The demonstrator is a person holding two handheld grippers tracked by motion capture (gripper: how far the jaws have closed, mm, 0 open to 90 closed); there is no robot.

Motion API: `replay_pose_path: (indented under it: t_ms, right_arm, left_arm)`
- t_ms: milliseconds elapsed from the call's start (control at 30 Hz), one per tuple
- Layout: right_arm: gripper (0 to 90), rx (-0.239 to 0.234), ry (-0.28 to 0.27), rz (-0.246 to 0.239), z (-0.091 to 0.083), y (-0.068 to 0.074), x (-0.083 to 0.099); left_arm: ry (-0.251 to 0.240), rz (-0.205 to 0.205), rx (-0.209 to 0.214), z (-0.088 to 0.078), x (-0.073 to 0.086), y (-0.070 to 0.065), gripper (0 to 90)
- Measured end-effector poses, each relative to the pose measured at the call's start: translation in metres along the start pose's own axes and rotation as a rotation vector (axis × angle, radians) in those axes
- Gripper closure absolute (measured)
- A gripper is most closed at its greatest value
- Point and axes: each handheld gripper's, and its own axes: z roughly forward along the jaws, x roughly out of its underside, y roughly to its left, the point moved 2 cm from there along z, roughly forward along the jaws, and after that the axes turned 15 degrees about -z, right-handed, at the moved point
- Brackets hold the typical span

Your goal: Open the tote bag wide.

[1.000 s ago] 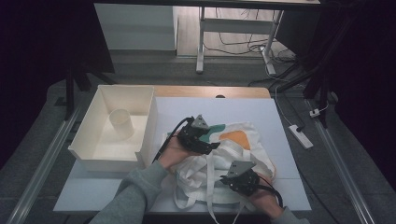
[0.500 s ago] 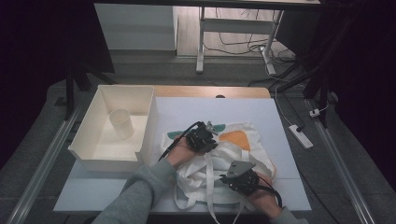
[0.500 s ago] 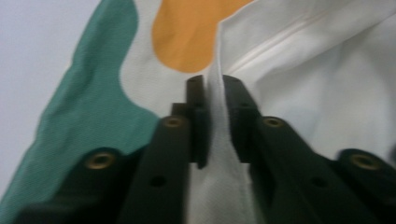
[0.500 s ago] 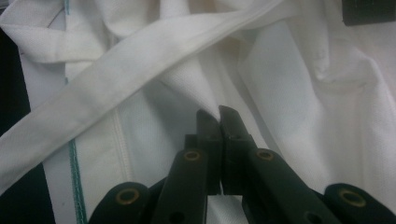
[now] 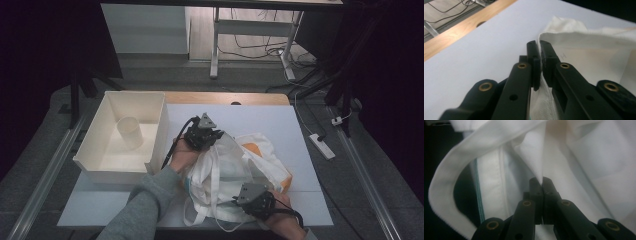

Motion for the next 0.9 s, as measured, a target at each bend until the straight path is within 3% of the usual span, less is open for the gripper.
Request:
replay_pose_path:
  t_ms: [100,267,333,433,500,533,700,767,900]
  right_arm:
    - [88.3,-0.026,0.002,0.002,0.002,0.003,0.001]
    - [85.8,-0.041,-0.024,0.029,0.006,0.000,0.007]
    - [77.3,-0.046,-0.076,0.055,0.001,-0.003,0.008]
    - [64.7,-0.024,-0.210,0.124,-0.018,-0.009,0.003]
    - [59.1,-0.024,-0.261,0.169,-0.026,-0.009,-0.005]
    - [57.5,-0.035,-0.271,0.169,-0.026,-0.007,-0.010]
    - [50.6,-0.135,-0.214,0.072,-0.009,0.021,-0.032]
    - [48.6,-0.149,-0.175,0.043,-0.004,0.031,-0.036]
    - [48.1,-0.185,-0.139,0.042,0.003,0.039,-0.034]
  left_arm:
    - [-0.011,-0.016,-0.008,-0.002,-0.001,0.005,86.5]
    - [0.035,-0.027,-0.013,0.011,0.004,0.006,86.2]
    - [0.049,-0.024,-0.010,0.015,0.006,0.006,86.2]
    - [0.058,-0.019,-0.005,0.016,0.007,0.005,85.9]
    - [0.057,-0.019,-0.003,0.016,0.007,0.005,85.8]
    - [0.058,-0.019,-0.002,0.016,0.007,0.005,85.7]
    - [0.064,-0.027,0.003,0.016,0.009,0.006,85.7]
    - [0.065,-0.025,0.004,0.015,0.010,0.007,85.6]
    - [0.068,-0.026,0.009,0.016,0.011,0.008,85.6]
